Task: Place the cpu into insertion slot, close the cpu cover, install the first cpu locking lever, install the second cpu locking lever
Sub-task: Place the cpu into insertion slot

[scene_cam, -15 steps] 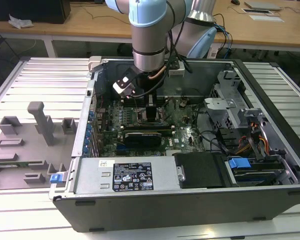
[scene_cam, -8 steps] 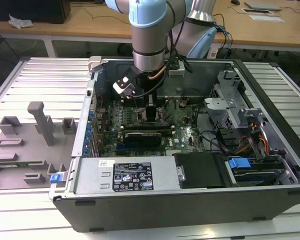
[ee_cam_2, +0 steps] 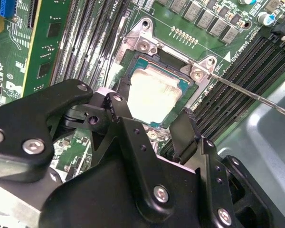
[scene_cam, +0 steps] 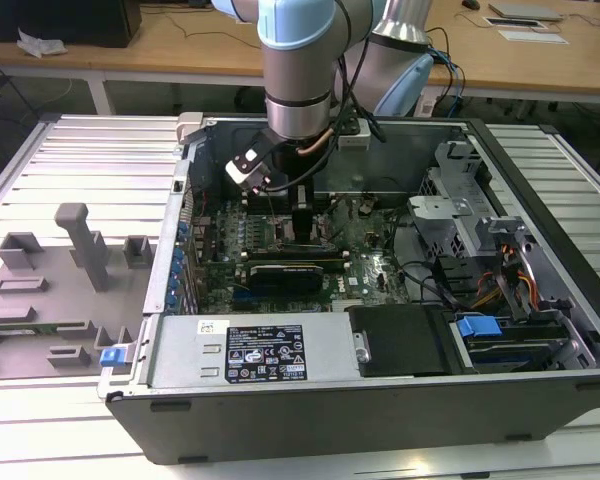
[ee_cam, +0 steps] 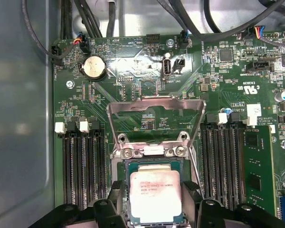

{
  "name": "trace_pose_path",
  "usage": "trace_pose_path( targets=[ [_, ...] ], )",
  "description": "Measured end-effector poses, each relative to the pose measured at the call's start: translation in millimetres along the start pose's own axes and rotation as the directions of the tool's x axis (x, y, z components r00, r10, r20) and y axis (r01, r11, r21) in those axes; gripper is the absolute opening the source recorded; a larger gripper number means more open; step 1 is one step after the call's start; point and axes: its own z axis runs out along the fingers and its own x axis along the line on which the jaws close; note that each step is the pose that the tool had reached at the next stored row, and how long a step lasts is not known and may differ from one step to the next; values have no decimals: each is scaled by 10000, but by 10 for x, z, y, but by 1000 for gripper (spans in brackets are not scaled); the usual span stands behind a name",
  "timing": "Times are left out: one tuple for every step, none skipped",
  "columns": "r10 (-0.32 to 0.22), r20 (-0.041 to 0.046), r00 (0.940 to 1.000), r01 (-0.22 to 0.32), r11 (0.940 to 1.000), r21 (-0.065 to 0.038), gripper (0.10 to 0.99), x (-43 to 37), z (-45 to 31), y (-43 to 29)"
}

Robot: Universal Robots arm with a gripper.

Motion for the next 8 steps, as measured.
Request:
trace_pose_path(
  targets=[
    [0, 1, 10000, 0, 10000, 0, 612, 0, -1, 0],
    [0, 1, 10000, 0, 10000, 0, 596, 0, -2, 0],
    [0, 1, 10000, 0, 10000, 0, 529, 0, -3, 0],
    [0, 1, 10000, 0, 10000, -1, 467, 0, -3, 0],
    [0, 2, 10000, 0, 10000, -1, 345, 0, -5, 0],
    [0, 1, 10000, 0, 10000, -1, 345, 0, -5, 0],
    [0, 1, 10000, 0, 10000, -1, 282, 0, -5, 0],
    [0, 1, 10000, 0, 10000, -1, 224, 0, -6, 0]
  ],
)
